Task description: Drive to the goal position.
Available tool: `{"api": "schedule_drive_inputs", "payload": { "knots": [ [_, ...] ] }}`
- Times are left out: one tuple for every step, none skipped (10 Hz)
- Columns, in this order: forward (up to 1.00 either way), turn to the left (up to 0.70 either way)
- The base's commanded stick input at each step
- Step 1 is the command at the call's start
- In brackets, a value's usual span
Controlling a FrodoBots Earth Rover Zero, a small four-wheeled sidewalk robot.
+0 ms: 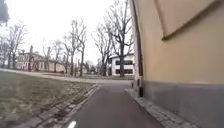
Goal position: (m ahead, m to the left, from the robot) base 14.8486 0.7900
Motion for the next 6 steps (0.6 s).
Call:
{"api": "schedule_drive_inputs", "payload": {
  "knots": [
    [1.00, 0.01],
    [1.00, 0.01],
    [1.00, 0.01],
    [1.00, 0.01],
    [1.00, 0.01],
    [1.00, 0.01]
  ]
}}
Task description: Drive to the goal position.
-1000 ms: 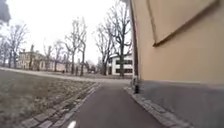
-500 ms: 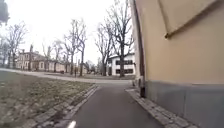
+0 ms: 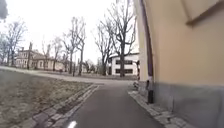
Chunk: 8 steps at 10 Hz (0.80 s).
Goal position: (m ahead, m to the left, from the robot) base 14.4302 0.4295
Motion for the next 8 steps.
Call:
{"api": "schedule_drive_inputs", "payload": {
  "knots": [
    [1.00, 0.01],
    [1.00, 0.01],
    [1.00, 0.01],
    [1.00, 0.01],
    [1.00, 0.01],
    [1.00, 0.01],
    [1.00, 0.01],
    [1.00, 0.01]
  ]
}}
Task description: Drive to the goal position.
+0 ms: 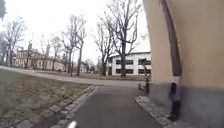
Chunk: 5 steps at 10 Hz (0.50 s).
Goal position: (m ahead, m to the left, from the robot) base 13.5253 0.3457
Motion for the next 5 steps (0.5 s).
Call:
{"api": "schedule_drive_inputs", "payload": {
  "knots": [
    [1.00, 0.01],
    [1.00, 0.01],
    [1.00, 0.01],
    [1.00, 0.01],
    [1.00, 0.01]
  ]
}}
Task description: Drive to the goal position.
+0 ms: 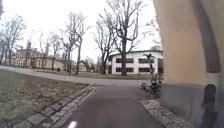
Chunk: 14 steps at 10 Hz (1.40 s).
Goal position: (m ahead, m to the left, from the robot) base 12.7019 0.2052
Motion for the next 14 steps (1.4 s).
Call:
{"api": "schedule_drive_inputs", "payload": {
  "knots": [
    [1.00, 0.01],
    [1.00, 0.01],
    [1.00, 0.01],
    [1.00, 0.01],
    [1.00, 0.01],
    [1.00, 0.01],
    [1.00, 0.01],
    [1.00, 0.22],
    [1.00, 0.38],
    [1.00, 0.21],
    [1.00, 0.01],
    [1.00, 0.01],
    [1.00, 0.01],
    [1.00, 0.01]
  ]
}}
